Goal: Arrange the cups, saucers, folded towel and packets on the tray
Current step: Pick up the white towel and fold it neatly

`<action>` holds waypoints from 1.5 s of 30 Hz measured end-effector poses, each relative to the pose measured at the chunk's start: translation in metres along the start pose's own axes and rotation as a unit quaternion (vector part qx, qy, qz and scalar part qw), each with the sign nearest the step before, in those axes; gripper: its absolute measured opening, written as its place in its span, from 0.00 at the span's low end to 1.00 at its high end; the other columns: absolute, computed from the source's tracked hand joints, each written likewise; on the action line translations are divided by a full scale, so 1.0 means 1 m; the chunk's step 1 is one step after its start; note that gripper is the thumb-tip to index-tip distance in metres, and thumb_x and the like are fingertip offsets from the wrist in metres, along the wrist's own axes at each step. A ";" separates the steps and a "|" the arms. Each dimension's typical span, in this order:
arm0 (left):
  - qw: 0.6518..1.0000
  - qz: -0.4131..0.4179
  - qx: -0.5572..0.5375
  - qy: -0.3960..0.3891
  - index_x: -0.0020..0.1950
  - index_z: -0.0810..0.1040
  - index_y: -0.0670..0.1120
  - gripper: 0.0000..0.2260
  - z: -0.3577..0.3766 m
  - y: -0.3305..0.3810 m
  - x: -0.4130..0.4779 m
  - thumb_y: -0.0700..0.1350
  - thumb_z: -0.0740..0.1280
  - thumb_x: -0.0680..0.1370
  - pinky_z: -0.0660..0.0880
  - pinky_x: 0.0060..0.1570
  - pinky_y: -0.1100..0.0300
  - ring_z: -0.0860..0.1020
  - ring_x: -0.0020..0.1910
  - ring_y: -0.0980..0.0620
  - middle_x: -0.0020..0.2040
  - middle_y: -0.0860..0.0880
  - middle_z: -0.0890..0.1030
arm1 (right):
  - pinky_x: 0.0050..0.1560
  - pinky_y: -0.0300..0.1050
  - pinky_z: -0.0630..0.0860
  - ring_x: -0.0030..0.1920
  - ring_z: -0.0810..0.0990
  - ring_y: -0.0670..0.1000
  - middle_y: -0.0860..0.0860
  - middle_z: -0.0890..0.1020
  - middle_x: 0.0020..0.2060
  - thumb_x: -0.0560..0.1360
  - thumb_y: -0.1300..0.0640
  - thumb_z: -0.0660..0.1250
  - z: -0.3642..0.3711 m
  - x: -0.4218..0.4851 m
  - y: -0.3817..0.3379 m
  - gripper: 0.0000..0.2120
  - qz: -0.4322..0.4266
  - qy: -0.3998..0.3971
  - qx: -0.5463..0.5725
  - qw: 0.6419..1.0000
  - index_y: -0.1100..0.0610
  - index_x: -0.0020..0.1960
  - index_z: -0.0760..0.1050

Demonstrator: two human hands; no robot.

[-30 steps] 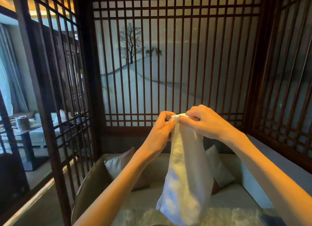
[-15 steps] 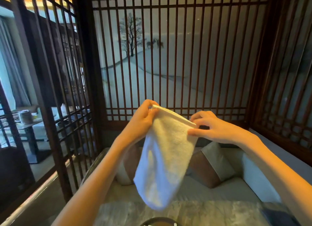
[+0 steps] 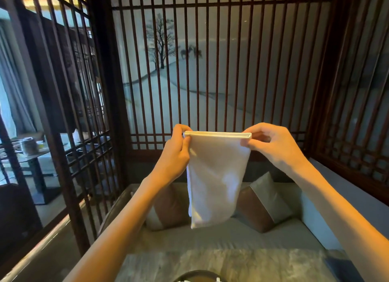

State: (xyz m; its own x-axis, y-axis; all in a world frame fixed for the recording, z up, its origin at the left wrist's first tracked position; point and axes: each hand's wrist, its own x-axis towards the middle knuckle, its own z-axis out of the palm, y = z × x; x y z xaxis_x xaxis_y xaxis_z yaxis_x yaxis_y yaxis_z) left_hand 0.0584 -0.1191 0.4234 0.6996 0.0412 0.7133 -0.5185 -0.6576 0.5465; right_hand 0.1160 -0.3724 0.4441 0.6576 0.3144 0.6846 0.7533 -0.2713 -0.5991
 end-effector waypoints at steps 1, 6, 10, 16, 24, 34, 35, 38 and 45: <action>1.000 0.005 -0.003 -0.001 0.58 0.65 0.52 0.04 0.001 0.003 0.002 0.46 0.53 0.85 0.72 0.41 0.80 0.77 0.45 0.60 0.46 0.59 0.74 | 0.44 0.31 0.79 0.45 0.83 0.40 0.43 0.84 0.43 0.72 0.54 0.75 -0.002 0.000 0.000 0.06 0.002 0.013 0.011 1.000 0.46 0.47 0.81; 1.000 0.030 0.000 0.000 0.57 0.64 0.52 0.04 0.010 0.012 0.012 0.46 0.52 0.84 0.74 0.36 0.74 0.77 0.41 0.61 0.44 0.58 0.73 | 0.38 0.32 0.79 0.44 0.85 0.44 0.44 0.85 0.41 0.71 0.53 0.76 -0.013 0.005 0.009 0.04 0.052 0.048 0.074 0.995 0.47 0.45 0.82; 0.998 0.013 0.008 -0.064 0.57 0.66 0.47 0.05 0.033 0.016 0.019 0.45 0.53 0.85 0.77 0.41 0.58 0.78 0.42 0.50 0.45 0.45 0.77 | 0.54 0.40 0.76 0.56 0.80 0.45 0.43 0.82 0.53 0.75 0.47 0.72 -0.003 0.010 0.026 0.13 0.088 -0.034 -0.101 0.990 0.49 0.57 0.80; 0.992 0.020 -0.028 -0.121 0.60 0.65 0.48 0.06 0.055 0.020 0.016 0.46 0.55 0.84 0.80 0.46 0.57 0.81 0.46 0.50 0.47 0.46 0.79 | 0.49 0.39 0.72 0.51 0.80 0.41 0.41 0.83 0.47 0.78 0.41 0.64 0.030 0.014 0.011 0.09 0.028 -0.164 -0.102 0.981 0.41 0.52 0.80; 0.986 -0.040 -0.157 -0.042 0.68 0.62 0.46 0.14 0.036 0.007 -0.006 0.48 0.56 0.84 0.81 0.48 0.55 0.82 0.48 0.48 0.52 0.46 0.79 | 0.45 0.34 0.73 0.44 0.78 0.42 0.44 0.80 0.44 0.77 0.47 0.69 0.049 0.033 -0.007 0.10 -0.126 -0.104 -0.152 0.975 0.53 0.52 0.80; 0.926 -0.147 -0.169 -0.303 0.63 0.76 0.46 0.12 0.061 -0.027 -0.046 0.41 0.65 0.81 0.78 0.61 0.49 0.81 0.59 0.48 0.60 0.46 0.81 | 0.49 0.59 0.80 0.47 0.82 0.51 0.48 0.82 0.47 0.81 0.44 0.62 0.015 0.057 -0.039 0.11 -0.142 -0.086 -0.226 0.960 0.51 0.54 0.74; 0.915 -0.155 -0.183 -0.324 0.62 0.76 0.51 0.10 0.062 -0.030 -0.051 0.42 0.63 0.81 0.78 0.61 0.52 0.81 0.58 0.52 0.59 0.50 0.81 | 0.50 0.57 0.81 0.48 0.82 0.51 0.47 0.81 0.47 0.81 0.45 0.62 0.008 0.058 -0.039 0.10 -0.134 -0.074 -0.228 0.961 0.51 0.54 0.74; 0.895 -0.177 -0.210 -0.352 0.59 0.76 0.57 0.11 0.062 -0.041 -0.061 0.43 0.64 0.81 0.80 0.57 0.56 0.82 0.54 0.57 0.54 0.57 0.82 | 0.51 0.52 0.80 0.50 0.82 0.51 0.48 0.81 0.47 0.81 0.46 0.62 -0.015 0.059 -0.029 0.09 -0.112 -0.038 -0.226 0.967 0.50 0.53 0.73; 0.837 -0.309 -0.428 -0.145 0.59 0.82 0.51 0.15 0.046 -0.068 -0.061 0.54 0.71 0.75 0.72 0.67 0.39 0.79 0.63 0.42 0.60 0.46 0.83 | 0.40 0.41 0.70 0.38 0.74 0.43 0.46 0.76 0.40 0.82 0.44 0.60 -0.055 0.039 0.011 0.13 -0.022 0.065 -0.159 0.985 0.53 0.49 0.75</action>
State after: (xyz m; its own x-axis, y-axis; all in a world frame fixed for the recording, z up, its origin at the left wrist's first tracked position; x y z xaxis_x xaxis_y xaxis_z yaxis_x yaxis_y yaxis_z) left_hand 0.0738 -0.1117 0.3222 0.9898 -0.0905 0.1098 -0.0892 0.2066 0.9744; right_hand 0.1500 -0.4130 0.4872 0.6036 0.2177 0.7670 0.7302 -0.5371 -0.4222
